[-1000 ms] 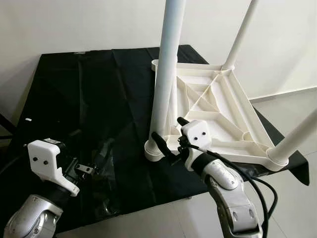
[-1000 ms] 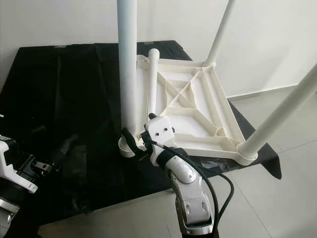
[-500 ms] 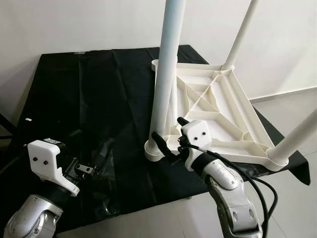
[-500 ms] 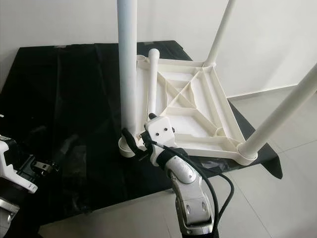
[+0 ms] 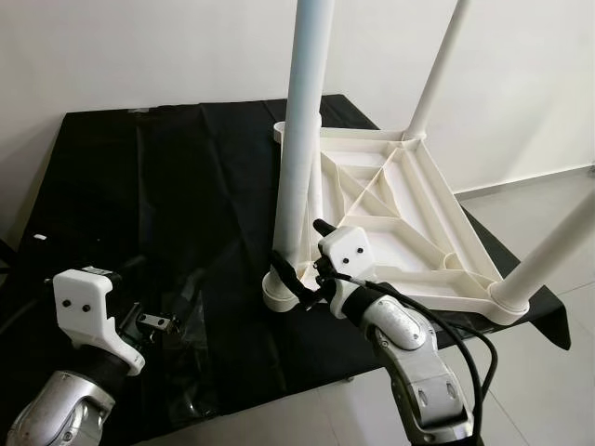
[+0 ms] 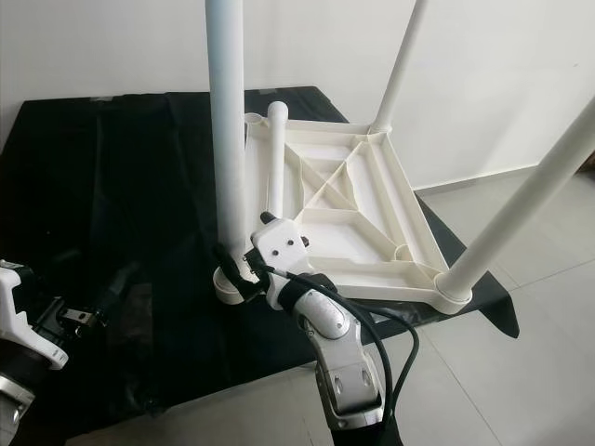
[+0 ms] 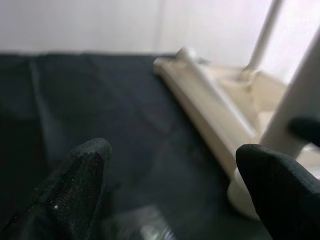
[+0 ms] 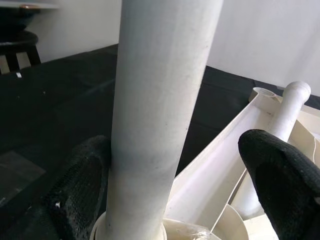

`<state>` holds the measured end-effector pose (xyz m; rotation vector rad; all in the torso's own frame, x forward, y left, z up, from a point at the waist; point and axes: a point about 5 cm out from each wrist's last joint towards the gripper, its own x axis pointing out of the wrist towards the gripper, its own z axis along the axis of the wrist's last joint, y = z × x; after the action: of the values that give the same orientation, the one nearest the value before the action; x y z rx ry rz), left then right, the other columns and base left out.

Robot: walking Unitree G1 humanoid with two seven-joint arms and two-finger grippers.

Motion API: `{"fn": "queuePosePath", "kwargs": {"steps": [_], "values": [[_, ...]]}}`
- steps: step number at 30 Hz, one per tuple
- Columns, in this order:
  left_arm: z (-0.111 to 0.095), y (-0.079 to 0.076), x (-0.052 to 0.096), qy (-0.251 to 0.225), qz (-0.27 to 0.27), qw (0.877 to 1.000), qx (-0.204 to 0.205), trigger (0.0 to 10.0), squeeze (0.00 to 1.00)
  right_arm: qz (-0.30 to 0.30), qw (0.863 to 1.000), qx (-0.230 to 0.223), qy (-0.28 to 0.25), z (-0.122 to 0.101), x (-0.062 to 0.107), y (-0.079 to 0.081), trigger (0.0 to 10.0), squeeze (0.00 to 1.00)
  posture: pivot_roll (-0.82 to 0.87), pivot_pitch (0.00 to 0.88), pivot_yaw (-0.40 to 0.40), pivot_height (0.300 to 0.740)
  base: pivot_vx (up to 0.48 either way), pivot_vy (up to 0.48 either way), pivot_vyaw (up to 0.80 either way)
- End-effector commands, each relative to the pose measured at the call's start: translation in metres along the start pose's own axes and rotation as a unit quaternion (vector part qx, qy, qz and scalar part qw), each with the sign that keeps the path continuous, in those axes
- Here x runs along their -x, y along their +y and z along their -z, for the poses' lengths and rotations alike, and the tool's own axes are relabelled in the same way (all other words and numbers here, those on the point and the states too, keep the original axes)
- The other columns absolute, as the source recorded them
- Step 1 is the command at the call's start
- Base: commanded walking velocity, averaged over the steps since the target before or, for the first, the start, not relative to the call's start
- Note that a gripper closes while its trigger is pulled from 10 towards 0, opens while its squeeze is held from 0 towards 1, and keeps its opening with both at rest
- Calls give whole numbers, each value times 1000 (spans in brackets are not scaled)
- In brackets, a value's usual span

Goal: Building children table

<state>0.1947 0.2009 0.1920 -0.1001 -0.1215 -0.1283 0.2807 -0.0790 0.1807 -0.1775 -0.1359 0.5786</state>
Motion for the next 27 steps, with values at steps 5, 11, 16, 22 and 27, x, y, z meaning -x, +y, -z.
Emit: {"fn": "queuePosePath", "kwargs": {"steps": [5, 11, 16, 22, 27], "values": [[2, 6, 10, 21, -70, 997, 11, 10000, 0, 8, 1000, -7, -6, 0, 12, -7, 10000, 0, -117, 100, -73, 740, 0, 0, 0], [12, -8, 29, 26, -85, 996, 14, 10000, 0, 0, 1000, -28, -2, 3, 25, -6, 10000, 0, -112, 103, -79, 740, 0, 0, 0], [11, -9, 23, 17, -66, 998, 6, 10000, 0, -11, 999, -35, -4, 4, 21, -4, 10000, 0, -112, 102, -80, 740, 0, -189, 0], [11, -10, 21, 23, -54, 998, 30, 10000, 0, -15, 999, -41, -7, 4, 21, -3, 10000, 0, -119, 101, -74, 740, 0, -480, 0], [11, -10, 22, 22, -53, 998, 34, 10000, 0, -23, 999, -47, -11, 4, 22, -2, 10000, 0, -121, 101, -72, 740, 0, -480, 0]]}}
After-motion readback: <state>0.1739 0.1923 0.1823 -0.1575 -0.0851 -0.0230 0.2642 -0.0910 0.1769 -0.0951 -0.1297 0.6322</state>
